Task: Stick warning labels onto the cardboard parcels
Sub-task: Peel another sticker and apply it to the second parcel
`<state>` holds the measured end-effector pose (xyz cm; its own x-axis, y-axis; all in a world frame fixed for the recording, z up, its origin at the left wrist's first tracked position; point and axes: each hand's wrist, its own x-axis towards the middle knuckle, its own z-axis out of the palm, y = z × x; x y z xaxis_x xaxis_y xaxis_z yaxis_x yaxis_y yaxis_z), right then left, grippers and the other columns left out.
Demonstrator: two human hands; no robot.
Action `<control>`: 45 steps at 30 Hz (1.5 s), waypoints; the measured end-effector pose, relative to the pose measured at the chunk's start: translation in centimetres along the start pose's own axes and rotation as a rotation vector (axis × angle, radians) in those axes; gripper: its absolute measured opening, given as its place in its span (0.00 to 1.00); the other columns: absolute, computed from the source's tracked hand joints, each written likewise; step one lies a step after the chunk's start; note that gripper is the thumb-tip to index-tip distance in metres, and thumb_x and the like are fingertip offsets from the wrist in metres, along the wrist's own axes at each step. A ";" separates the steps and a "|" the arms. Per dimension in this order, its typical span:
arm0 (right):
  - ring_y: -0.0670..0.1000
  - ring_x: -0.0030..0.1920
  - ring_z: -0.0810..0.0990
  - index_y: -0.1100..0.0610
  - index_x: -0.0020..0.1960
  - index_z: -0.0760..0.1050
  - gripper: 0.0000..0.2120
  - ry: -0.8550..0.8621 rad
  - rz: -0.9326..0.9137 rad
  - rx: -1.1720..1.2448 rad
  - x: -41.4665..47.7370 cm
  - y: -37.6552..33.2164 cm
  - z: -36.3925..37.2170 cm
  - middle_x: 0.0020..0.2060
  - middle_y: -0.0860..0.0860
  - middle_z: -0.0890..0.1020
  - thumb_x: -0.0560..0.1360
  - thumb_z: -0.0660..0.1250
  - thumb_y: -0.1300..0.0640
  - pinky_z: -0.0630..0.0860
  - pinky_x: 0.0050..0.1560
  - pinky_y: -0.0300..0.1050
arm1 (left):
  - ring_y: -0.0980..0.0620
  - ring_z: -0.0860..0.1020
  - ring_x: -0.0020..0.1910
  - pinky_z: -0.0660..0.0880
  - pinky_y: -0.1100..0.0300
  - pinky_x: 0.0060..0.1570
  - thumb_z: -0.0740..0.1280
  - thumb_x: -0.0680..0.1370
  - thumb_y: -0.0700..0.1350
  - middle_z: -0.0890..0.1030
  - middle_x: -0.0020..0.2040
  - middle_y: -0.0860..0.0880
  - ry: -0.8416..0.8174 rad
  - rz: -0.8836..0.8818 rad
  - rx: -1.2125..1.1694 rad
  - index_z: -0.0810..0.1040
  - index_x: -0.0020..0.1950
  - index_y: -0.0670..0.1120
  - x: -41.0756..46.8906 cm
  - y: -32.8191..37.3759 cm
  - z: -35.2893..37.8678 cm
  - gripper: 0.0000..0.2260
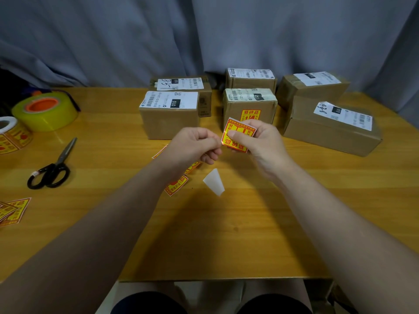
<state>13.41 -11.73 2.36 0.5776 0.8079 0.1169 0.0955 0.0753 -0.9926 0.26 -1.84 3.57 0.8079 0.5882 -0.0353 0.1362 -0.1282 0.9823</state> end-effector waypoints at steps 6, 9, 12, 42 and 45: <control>0.48 0.41 0.81 0.58 0.48 0.78 0.05 -0.031 -0.008 0.024 -0.1 -0.3 0.2 0.40 0.54 0.82 0.73 0.69 0.63 0.79 0.40 0.39 | 0.56 0.76 0.31 0.75 0.66 0.32 0.63 0.77 0.35 0.78 0.34 0.47 -0.022 -0.003 -0.027 0.78 0.40 0.42 0.0 0.1 -0.1 0.07; 0.48 0.39 0.81 0.59 0.47 0.78 0.04 -0.047 0.002 0.052 0.0 -0.3 0.2 0.39 0.53 0.82 0.73 0.69 0.64 0.78 0.38 0.39 | 0.56 0.76 0.31 0.75 0.66 0.32 0.63 0.77 0.35 0.78 0.33 0.47 -0.029 -0.005 -0.040 0.78 0.40 0.42 0.0 0.1 -0.1 0.08; 0.47 0.40 0.81 0.60 0.48 0.78 0.05 -0.073 0.018 0.061 -0.1 -0.3 0.0 0.40 0.53 0.83 0.73 0.69 0.64 0.78 0.38 0.39 | 0.56 0.76 0.31 0.74 0.66 0.31 0.63 0.77 0.35 0.79 0.32 0.48 -0.039 -0.009 -0.055 0.79 0.39 0.43 0.0 0.1 -0.2 0.08; 0.46 0.45 0.78 0.51 0.61 0.68 0.23 0.056 -0.023 -0.093 0.2 0.1 0.2 0.51 0.51 0.76 0.70 0.73 0.61 0.75 0.45 0.37 | 0.58 0.73 0.28 0.71 0.69 0.30 0.62 0.77 0.34 0.77 0.27 0.51 -0.014 0.031 -0.306 0.76 0.38 0.43 -0.2 -0.4 1.0 0.10; 0.44 0.51 0.74 0.49 0.51 0.77 0.12 0.155 -0.400 -0.490 0.5 0.5 -0.4 0.46 0.44 0.75 0.69 0.73 0.56 0.70 0.54 0.39 | 0.58 0.74 0.28 0.72 0.69 0.30 0.63 0.77 0.34 0.77 0.28 0.51 0.085 0.026 -0.273 0.77 0.38 0.44 0.2 -0.9 1.0 0.09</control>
<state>14.06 -11.47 1.92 0.5272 0.6767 0.5140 0.6652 0.0477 -0.7451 0.90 -2.40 2.54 0.7564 0.6541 -0.0048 -0.0528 0.0684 0.9963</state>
